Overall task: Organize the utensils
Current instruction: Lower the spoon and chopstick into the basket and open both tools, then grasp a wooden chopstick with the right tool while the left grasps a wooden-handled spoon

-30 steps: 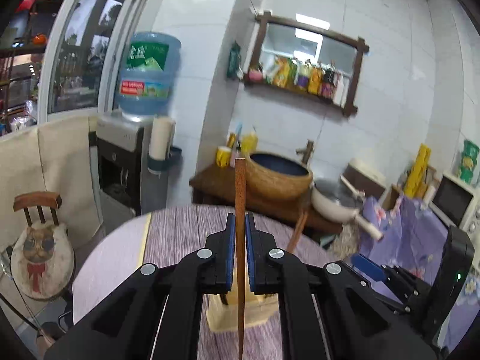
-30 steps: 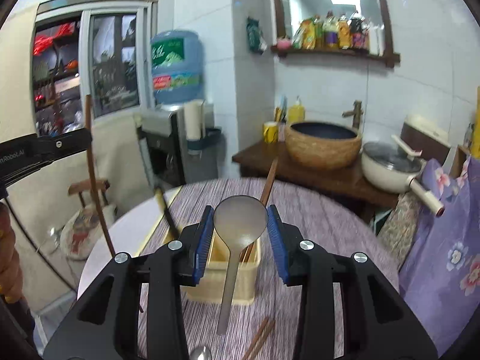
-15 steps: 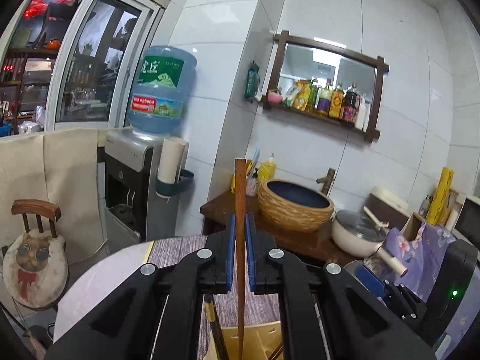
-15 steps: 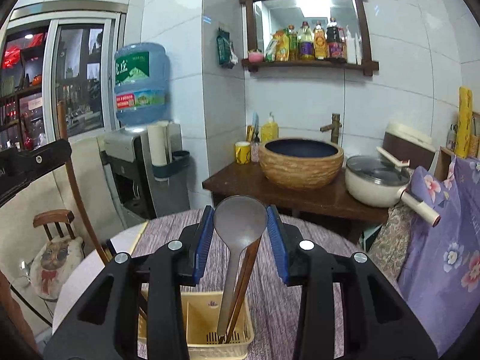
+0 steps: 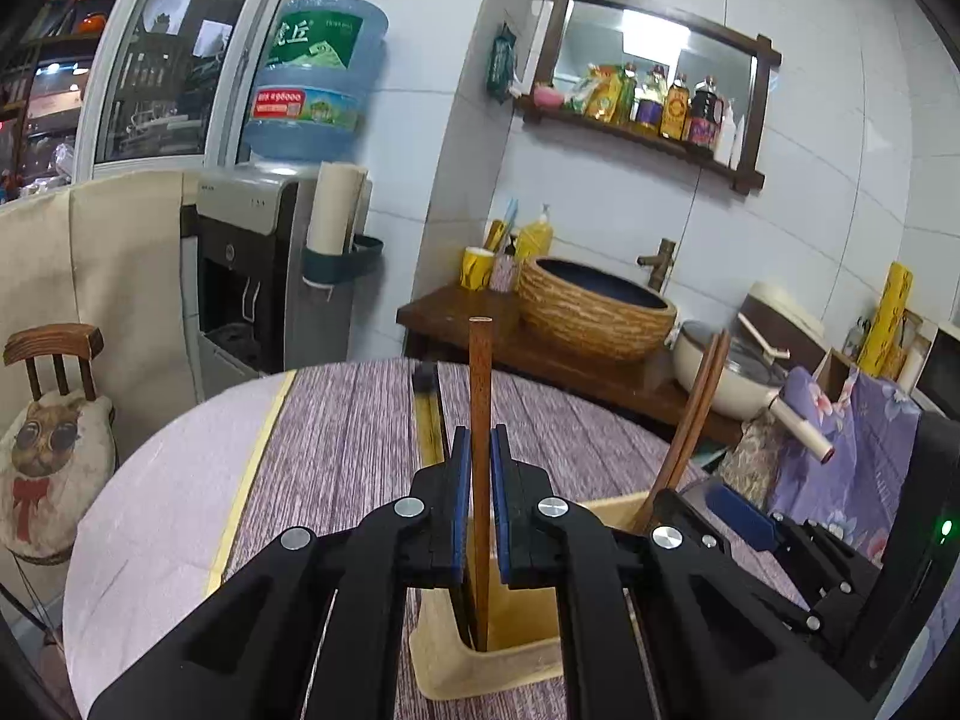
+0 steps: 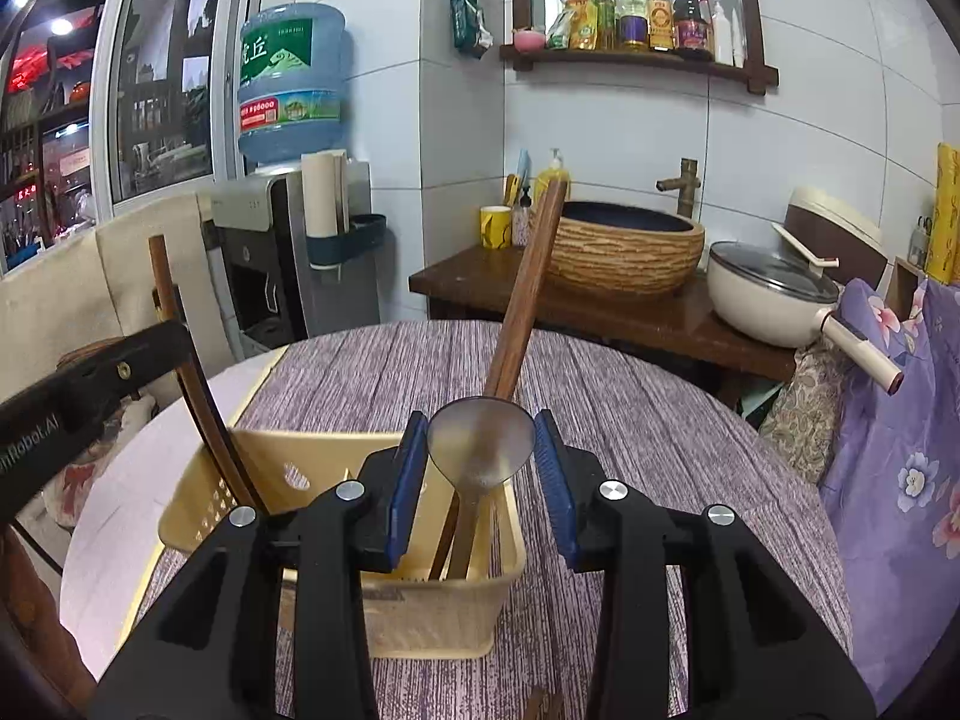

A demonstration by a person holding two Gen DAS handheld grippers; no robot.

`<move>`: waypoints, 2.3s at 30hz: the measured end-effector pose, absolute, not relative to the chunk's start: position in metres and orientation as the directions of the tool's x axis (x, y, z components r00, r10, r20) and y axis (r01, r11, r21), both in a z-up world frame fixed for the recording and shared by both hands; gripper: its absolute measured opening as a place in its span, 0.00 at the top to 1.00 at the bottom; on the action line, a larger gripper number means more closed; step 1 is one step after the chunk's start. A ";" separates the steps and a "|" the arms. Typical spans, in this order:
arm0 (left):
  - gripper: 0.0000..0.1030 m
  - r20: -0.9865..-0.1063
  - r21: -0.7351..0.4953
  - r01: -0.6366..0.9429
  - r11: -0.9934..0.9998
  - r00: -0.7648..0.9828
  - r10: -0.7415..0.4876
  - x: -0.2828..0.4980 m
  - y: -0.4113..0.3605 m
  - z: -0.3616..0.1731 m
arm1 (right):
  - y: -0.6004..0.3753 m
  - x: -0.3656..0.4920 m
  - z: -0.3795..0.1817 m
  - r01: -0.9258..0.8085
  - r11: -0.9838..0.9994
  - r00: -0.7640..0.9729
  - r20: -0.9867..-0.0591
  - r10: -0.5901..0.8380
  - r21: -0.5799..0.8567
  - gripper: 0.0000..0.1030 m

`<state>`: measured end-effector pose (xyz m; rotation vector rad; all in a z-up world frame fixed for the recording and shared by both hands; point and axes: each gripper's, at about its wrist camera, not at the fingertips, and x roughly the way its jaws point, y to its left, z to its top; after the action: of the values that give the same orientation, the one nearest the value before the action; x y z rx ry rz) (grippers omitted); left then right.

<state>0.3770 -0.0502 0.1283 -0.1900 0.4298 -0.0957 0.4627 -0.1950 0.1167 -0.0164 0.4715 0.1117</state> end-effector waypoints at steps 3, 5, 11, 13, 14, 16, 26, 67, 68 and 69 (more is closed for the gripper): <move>0.92 -0.395 -0.178 0.047 0.983 0.911 -0.115 0.373 -0.051 0.122 | -0.196 0.460 0.115 -0.124 0.992 0.888 -0.446 0.114 0.008 0.64; 0.92 -0.408 -0.191 0.064 0.979 0.902 -0.139 0.373 -0.049 0.121 | -0.198 0.457 0.114 -0.135 0.991 0.885 -0.446 0.129 0.019 0.60; 0.61 -0.429 -0.243 0.074 0.967 0.886 -0.176 0.358 -0.036 0.121 | -0.207 0.428 0.118 -0.146 0.989 0.905 -0.402 0.138 0.012 0.43; 0.50 -0.435 -0.264 0.093 0.960 0.877 -0.204 0.346 -0.030 0.119 | -0.213 0.414 0.118 -0.150 0.989 0.908 -0.394 0.142 0.012 0.40; 0.47 -0.442 -0.267 0.101 0.958 0.871 -0.215 0.340 -0.028 0.118 | -0.218 0.407 0.118 -0.147 0.989 0.907 -0.398 0.141 0.016 0.40; 0.42 -0.461 -0.269 0.105 0.957 0.858 -0.224 0.327 -0.023 0.113 | -0.227 0.396 0.114 -0.136 0.990 0.897 -0.421 0.136 0.031 0.39; 0.41 -0.611 -0.285 0.050 0.957 0.760 -0.222 0.263 0.006 0.058 | -0.258 0.356 0.044 -0.063 0.995 0.745 -0.659 0.100 0.080 0.39; 0.62 -0.783 -0.236 -0.043 0.971 0.600 -0.164 0.247 -0.011 -0.021 | -0.247 0.359 -0.022 -0.002 0.996 0.601 -0.796 0.075 0.092 0.88; 0.65 -0.786 -0.229 -0.034 0.973 0.596 -0.164 0.252 -0.014 -0.021 | -0.248 0.358 -0.023 -0.005 0.995 0.600 -0.796 0.081 0.098 0.88; 0.69 -0.789 -0.218 -0.024 0.976 0.592 -0.162 0.256 -0.017 -0.021 | -0.250 0.358 -0.023 -0.006 0.995 0.599 -0.796 0.086 0.103 0.88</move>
<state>0.2557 -0.0171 -0.0212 -0.2149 0.9353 -0.0814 0.3577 -0.2497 -0.0228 0.0931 0.9274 0.0534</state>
